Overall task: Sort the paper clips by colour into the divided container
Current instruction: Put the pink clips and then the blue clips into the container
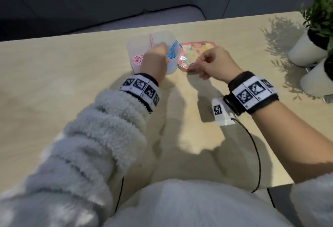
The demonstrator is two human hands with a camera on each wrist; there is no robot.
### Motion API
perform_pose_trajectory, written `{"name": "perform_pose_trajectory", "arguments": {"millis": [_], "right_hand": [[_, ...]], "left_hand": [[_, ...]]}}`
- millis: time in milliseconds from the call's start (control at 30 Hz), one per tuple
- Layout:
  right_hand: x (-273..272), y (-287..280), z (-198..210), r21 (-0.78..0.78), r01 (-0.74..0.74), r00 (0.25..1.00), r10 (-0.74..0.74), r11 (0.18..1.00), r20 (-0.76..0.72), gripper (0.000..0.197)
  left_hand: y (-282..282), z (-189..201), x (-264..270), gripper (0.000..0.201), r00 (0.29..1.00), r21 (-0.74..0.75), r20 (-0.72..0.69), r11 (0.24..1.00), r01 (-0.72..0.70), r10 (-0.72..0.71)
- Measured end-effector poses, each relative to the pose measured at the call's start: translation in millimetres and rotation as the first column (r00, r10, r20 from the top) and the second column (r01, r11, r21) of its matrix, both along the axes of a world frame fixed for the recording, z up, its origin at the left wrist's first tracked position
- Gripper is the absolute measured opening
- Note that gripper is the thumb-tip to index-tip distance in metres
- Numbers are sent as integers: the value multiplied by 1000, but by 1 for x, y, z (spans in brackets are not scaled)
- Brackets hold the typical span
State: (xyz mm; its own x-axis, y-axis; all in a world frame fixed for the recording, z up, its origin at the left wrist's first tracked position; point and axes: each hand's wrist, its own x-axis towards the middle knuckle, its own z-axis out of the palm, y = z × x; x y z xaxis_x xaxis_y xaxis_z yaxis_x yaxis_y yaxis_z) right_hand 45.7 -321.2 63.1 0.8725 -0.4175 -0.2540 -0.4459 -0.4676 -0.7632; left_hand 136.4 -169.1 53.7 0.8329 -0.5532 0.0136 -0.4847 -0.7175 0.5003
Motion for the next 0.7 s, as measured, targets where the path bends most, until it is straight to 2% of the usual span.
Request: {"name": "perform_pose_trajectory", "arguments": {"millis": [100,167,300,400,500,600,700], "right_hand": [[-53,0,-20,-148,-104,976,73,983,-204,20],[-74,0,-30,-194,-150,947,85,969,-310,24],[-92,0,-52,-217,-131,932,46,967,-360,16],[-96,4,-62,-235,-118,926,22,965,-376,13],[-95,6,-66,-201,-121,921,34,972,-388,13],[-90,6,-66,-157,-134,909,58,978,-413,16],[-85,8,-64,-159,-181,904,100,971,-416,19]], "left_hand": [[-27,9,32,31,997,156,-18,985,-73,77],[-38,7,41,34,999,270,11,962,-46,45],[-50,4,41,32,999,385,42,923,-16,-1],[-52,1,41,25,995,370,98,929,-34,-2],[-50,-4,39,27,983,232,183,972,-22,-21],[-54,-7,39,39,998,148,67,989,-28,18],[-57,-8,40,32,997,100,-50,994,-49,54]]}}
